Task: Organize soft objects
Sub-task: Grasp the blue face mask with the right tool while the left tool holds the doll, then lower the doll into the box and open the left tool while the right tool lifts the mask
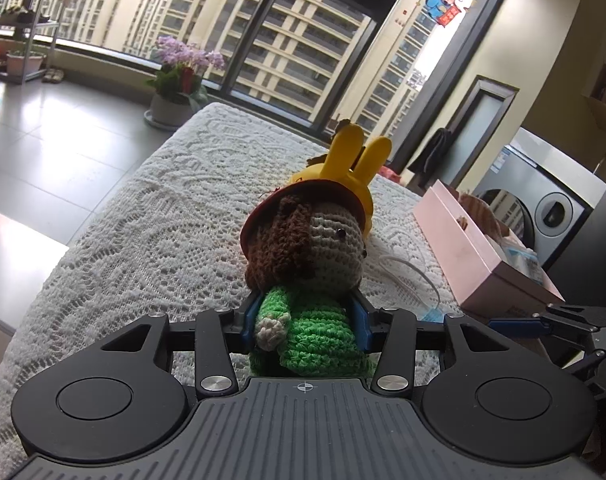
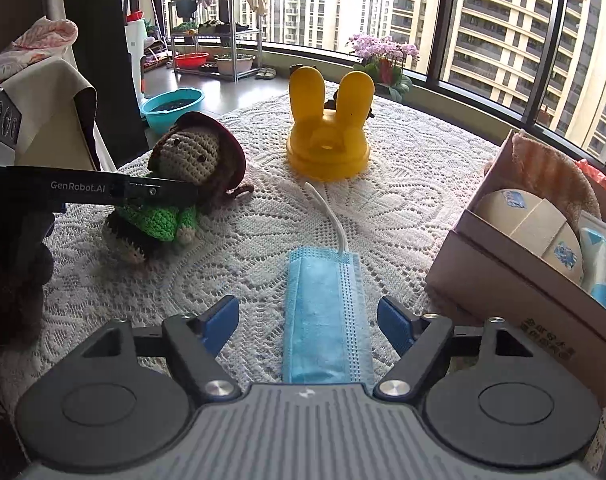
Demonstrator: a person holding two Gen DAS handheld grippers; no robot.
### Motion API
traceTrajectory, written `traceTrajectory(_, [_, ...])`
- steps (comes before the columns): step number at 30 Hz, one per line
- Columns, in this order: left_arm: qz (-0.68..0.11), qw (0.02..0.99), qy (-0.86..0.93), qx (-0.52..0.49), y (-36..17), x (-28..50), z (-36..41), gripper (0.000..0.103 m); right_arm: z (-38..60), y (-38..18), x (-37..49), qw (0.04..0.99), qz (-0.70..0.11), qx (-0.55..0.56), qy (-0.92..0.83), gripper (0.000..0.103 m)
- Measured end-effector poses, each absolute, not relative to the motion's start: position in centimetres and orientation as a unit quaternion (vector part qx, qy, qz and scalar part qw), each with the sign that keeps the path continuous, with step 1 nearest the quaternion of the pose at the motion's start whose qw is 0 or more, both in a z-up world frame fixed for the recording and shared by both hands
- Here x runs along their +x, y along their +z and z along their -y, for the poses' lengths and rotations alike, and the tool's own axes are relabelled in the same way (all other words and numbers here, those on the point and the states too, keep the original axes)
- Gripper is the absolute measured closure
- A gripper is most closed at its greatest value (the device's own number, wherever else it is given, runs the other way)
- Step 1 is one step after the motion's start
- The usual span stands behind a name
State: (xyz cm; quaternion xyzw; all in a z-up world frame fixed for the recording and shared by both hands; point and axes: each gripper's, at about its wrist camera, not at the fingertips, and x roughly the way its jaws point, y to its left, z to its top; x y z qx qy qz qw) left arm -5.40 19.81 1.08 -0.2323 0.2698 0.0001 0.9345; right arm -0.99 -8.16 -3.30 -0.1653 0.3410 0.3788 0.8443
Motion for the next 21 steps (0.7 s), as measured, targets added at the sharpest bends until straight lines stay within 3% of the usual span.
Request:
traceTrajectory(1, [-0.27, 0.934, -0.001, -0.236, 1.0, -5.4, -19.9, 0.054, 8.7, -3.9, -0.8, 0.844, -0.356, -0.155, 0.37, 0.046])
traceTrajectory(3, [-0.27, 0.932, -0.004, -0.243, 0.9, -5.3, -20.0, 0.054, 9.8, -4.1, -1.2, 0.852, -0.354, -0.151, 0.356, 0.063])
traceTrajectory(5, [-0.269, 0.931, -0.007, -0.246, 0.8, -5.4, -20.1, 0.053, 11.0, -3.7, -1.9, 0.849, -0.368, -0.141, 0.351, 0.093])
traceTrajectory(13, [-0.276, 0.923, -0.028, -0.265, 0.7, -4.3, -20.7, 0.053, 16.5, -2.3, -5.3, 0.879, -0.346, -0.085, 0.316, 0.093])
traceTrajectory(17, [-0.287, 0.911, -0.015, -0.297, 0.9, -4.1, -21.0, 0.058, 18.6, -2.5, -6.6, 0.893, -0.336, -0.074, 0.291, 0.093])
traceTrajectory(21, [-0.294, 0.921, -0.019, -0.256, 1.9, -5.1, -19.1, 0.059, 20.9, -2.4, -7.2, 0.908, -0.319, -0.052, 0.268, 0.093])
